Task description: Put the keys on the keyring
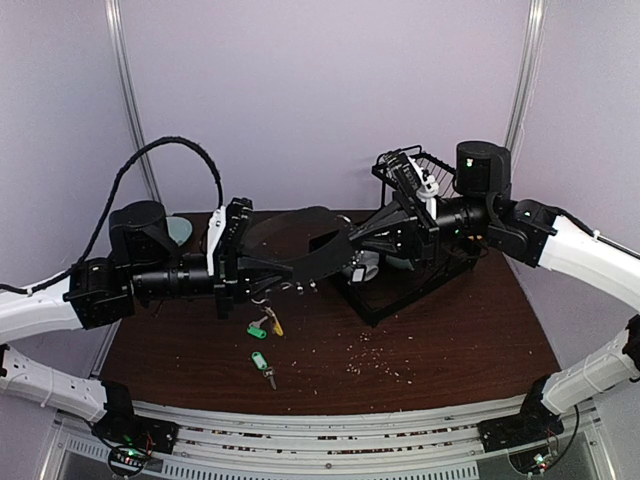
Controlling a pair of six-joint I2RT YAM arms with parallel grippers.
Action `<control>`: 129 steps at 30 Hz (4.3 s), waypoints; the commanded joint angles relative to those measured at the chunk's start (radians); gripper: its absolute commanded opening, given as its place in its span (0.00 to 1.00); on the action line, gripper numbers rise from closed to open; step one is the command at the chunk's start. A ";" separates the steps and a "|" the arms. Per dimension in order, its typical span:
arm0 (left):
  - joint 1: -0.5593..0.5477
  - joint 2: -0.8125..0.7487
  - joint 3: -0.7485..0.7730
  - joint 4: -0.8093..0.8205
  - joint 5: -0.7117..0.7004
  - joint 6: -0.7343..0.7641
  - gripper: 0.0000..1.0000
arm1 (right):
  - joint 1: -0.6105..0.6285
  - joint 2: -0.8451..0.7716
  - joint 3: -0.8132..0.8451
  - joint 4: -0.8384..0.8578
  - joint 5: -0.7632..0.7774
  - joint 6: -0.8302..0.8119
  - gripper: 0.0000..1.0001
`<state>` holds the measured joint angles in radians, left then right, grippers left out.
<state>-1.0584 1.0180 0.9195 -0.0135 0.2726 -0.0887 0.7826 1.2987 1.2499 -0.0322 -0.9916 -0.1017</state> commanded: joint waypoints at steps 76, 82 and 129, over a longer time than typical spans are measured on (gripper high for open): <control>-0.028 0.004 -0.080 0.435 -0.311 -0.063 0.00 | 0.184 0.131 -0.170 0.542 0.490 0.169 0.09; -0.028 0.007 -0.082 0.434 -0.310 -0.073 0.00 | 0.183 0.116 -0.182 0.538 0.499 0.163 0.00; -0.028 0.023 -0.128 0.521 -0.277 -0.205 0.00 | 0.165 0.011 -0.280 0.616 0.404 0.101 0.00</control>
<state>-1.0920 1.0382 0.7815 0.4465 -0.0036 -0.3050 0.9531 1.3441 0.9733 0.5964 -0.5911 0.0208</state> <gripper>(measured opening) 0.006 0.016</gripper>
